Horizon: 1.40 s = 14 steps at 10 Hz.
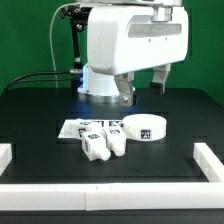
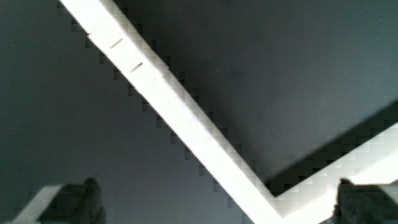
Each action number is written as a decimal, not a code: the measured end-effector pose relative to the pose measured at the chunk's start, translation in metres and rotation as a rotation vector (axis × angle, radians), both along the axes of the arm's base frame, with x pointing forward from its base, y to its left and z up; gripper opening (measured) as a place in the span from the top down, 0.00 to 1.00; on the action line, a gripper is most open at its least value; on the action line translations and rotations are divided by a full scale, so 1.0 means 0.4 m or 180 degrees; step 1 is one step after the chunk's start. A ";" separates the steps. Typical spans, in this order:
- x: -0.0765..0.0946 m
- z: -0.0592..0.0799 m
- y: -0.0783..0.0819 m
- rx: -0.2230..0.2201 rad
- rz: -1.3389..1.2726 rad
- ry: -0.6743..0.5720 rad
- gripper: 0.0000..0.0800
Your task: Assemble stool
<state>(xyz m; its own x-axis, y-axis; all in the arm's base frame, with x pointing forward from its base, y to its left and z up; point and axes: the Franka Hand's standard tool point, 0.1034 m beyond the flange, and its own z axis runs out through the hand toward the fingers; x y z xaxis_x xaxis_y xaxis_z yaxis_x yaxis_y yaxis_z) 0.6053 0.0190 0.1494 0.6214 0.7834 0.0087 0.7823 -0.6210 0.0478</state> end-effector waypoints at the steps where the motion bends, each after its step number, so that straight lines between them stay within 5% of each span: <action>1: 0.000 0.000 0.000 0.0000 0.0001 0.0000 0.19; 5: -0.005 0.003 0.002 0.0006 -0.0091 0.0030 0.19; 7: -0.063 0.021 0.028 -0.0023 -0.0563 0.0185 0.19; 9: -0.185 -0.012 0.077 -0.0036 -0.0771 0.0237 0.19; 11: -0.166 0.005 0.059 -0.0023 -0.0600 0.0182 0.19; 14: -0.182 -0.014 0.064 -0.0030 -0.0821 0.0224 0.19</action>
Offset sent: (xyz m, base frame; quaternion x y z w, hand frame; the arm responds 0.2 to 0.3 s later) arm 0.0000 0.0000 0.0000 0.0000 0.0000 0.0000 1.0000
